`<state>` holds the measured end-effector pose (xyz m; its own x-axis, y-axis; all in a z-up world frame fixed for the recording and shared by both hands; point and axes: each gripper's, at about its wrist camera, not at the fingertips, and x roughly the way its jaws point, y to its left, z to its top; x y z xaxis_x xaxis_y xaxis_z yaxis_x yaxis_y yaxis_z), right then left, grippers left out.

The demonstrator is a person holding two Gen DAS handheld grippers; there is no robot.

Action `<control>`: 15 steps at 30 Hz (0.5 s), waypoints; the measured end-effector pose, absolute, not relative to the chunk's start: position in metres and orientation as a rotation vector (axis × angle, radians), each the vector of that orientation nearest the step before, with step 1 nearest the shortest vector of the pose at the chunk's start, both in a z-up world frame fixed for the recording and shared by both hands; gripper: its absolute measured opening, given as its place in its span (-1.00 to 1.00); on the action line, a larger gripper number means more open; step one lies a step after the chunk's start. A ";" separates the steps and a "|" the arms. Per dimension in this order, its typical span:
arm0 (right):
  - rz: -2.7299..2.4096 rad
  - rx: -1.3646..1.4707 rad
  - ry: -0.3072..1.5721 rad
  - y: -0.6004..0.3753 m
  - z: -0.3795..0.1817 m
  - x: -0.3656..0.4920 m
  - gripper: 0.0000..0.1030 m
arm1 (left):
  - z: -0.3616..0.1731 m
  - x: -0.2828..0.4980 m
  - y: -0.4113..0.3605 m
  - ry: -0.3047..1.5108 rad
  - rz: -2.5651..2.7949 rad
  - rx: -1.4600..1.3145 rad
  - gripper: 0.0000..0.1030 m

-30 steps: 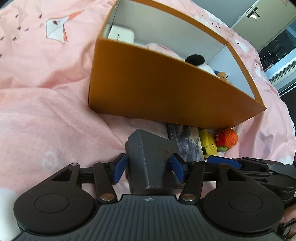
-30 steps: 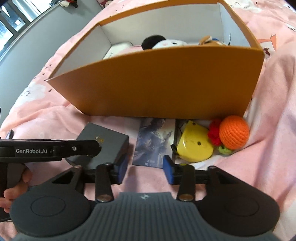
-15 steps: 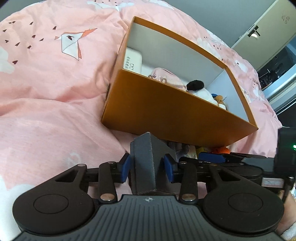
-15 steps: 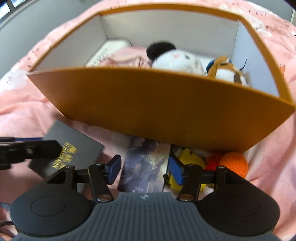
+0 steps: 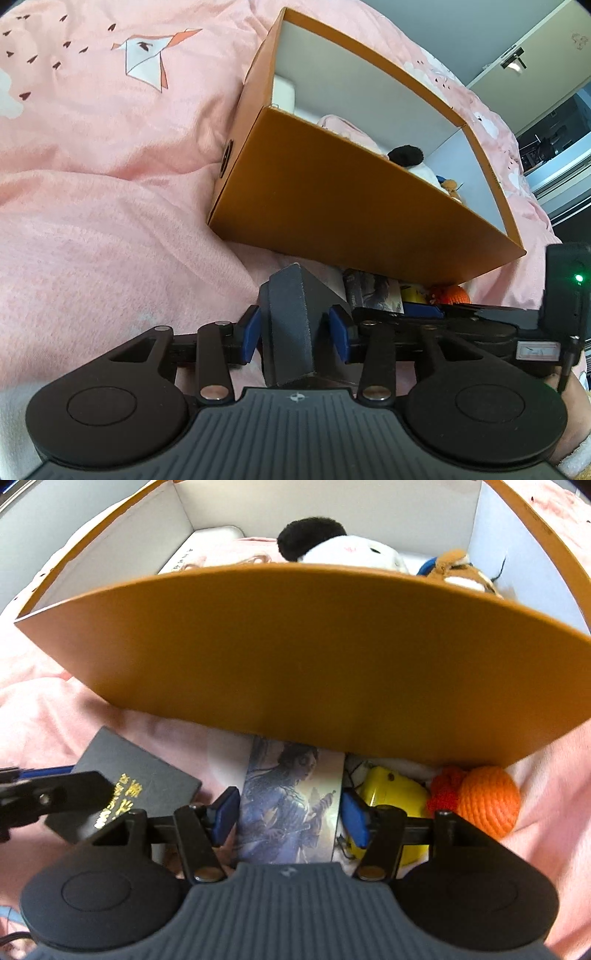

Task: Organize objects
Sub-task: 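Lift the black book with the left tool while the right tool grasps the card deck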

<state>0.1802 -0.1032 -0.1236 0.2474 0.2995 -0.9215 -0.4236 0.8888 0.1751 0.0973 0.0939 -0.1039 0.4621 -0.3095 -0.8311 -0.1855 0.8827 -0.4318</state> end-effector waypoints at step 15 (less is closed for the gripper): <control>0.542 -0.124 1.064 -0.127 -0.079 0.146 0.16 | -0.090 0.082 0.092 1.023 -0.097 -0.546 -0.15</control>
<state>0.1460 -0.1271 -0.0785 0.3686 0.3628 -0.8559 -0.4796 0.8629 0.1592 0.0821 0.0921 -0.0900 0.5290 -0.3255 -0.7837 -0.1724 0.8630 -0.4749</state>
